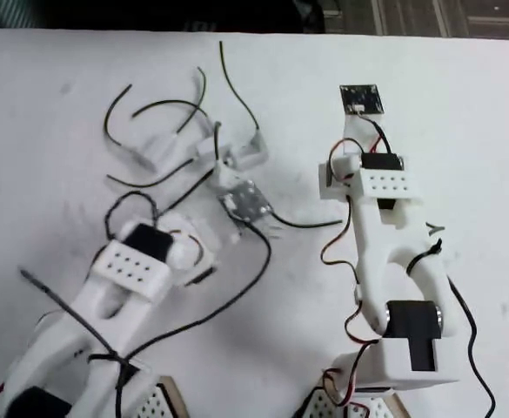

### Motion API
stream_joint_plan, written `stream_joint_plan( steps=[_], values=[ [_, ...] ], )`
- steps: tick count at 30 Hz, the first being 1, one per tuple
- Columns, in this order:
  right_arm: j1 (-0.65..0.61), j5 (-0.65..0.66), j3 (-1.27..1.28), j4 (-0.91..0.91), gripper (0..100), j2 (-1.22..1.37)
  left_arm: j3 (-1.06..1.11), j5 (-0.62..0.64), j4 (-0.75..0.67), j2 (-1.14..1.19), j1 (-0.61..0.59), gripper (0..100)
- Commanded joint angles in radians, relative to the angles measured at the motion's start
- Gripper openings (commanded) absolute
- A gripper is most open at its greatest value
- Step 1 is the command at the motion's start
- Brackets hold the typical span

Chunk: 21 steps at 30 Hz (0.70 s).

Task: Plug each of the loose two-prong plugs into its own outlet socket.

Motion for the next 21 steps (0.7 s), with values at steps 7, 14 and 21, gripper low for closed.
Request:
stream_joint_plan(
  steps=[7, 14, 21],
  values=[
    [-0.010, 0.012, -0.021, -0.002, 2.1, -0.008, 0.219, -0.043, -0.276, -0.062, -0.065, 12],
    [-0.012, 0.014, -0.021, -0.005, 2.1, -0.008, 0.172, -0.038, -0.110, -0.163, -0.082, 20],
    [-0.012, 0.014, -0.021, -0.007, 2.1, -0.008, 0.120, -0.038, 0.094, -0.400, -0.094, 20]
  ],
)
